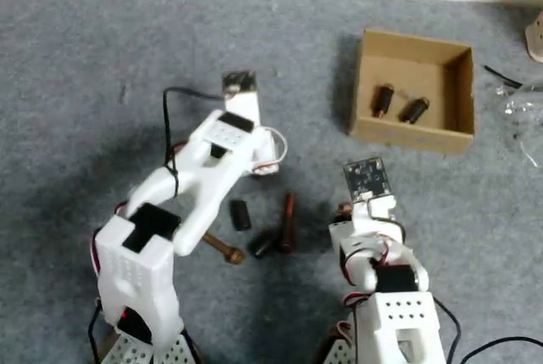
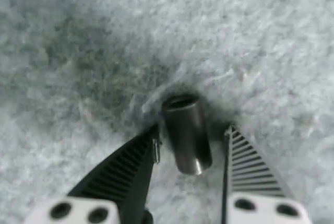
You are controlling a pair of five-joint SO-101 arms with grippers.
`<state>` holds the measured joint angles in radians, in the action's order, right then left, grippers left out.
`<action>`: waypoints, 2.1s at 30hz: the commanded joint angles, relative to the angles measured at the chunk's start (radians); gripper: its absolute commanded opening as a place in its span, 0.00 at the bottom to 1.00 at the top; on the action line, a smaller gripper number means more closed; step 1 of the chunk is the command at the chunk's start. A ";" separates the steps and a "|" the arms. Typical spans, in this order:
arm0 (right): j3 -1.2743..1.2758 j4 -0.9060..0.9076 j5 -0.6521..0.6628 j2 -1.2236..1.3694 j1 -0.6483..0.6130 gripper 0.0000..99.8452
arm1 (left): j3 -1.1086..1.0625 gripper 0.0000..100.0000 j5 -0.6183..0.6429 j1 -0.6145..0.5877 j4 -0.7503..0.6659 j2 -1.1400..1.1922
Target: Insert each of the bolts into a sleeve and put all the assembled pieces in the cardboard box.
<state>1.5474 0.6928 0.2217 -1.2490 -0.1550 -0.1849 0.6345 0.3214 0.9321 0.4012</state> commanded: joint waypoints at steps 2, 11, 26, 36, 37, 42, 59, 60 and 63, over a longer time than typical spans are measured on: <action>-0.010 -0.031 0.011 -0.018 0.015 0.00 | 0.117 0.19 0.005 -0.030 0.063 0.054; -0.010 -0.031 0.011 -0.018 0.015 0.00 | 0.157 0.19 0.005 -0.065 0.066 0.110; -0.010 -0.031 0.011 -0.018 0.015 0.00 | 0.154 0.00 -0.049 -0.061 0.066 0.105; -0.010 -0.031 0.011 -0.018 0.016 0.00 | -0.015 0.00 -0.172 -0.038 0.060 -0.185; -0.010 -0.031 0.011 -0.018 0.016 0.00 | -0.051 0.00 -0.193 -0.038 0.060 -0.242; -0.012 -0.031 0.011 -0.018 0.016 0.00 | -0.285 0.00 -0.348 -0.036 -0.009 -0.499; -0.012 -0.031 0.011 -0.018 0.016 0.00 | -1.009 0.00 -0.422 -0.036 -0.486 -1.303; -0.012 -0.031 0.011 -0.018 0.016 0.00 | -1.035 0.00 -0.422 -0.036 -0.493 -1.346; -0.012 -0.031 0.011 -0.018 0.016 0.00 | -1.104 0.00 -0.422 -0.036 -0.499 -1.466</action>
<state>1.5474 0.6928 0.2217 -1.2490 -0.1550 -1.2405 0.2232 0.2785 0.4703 -0.8876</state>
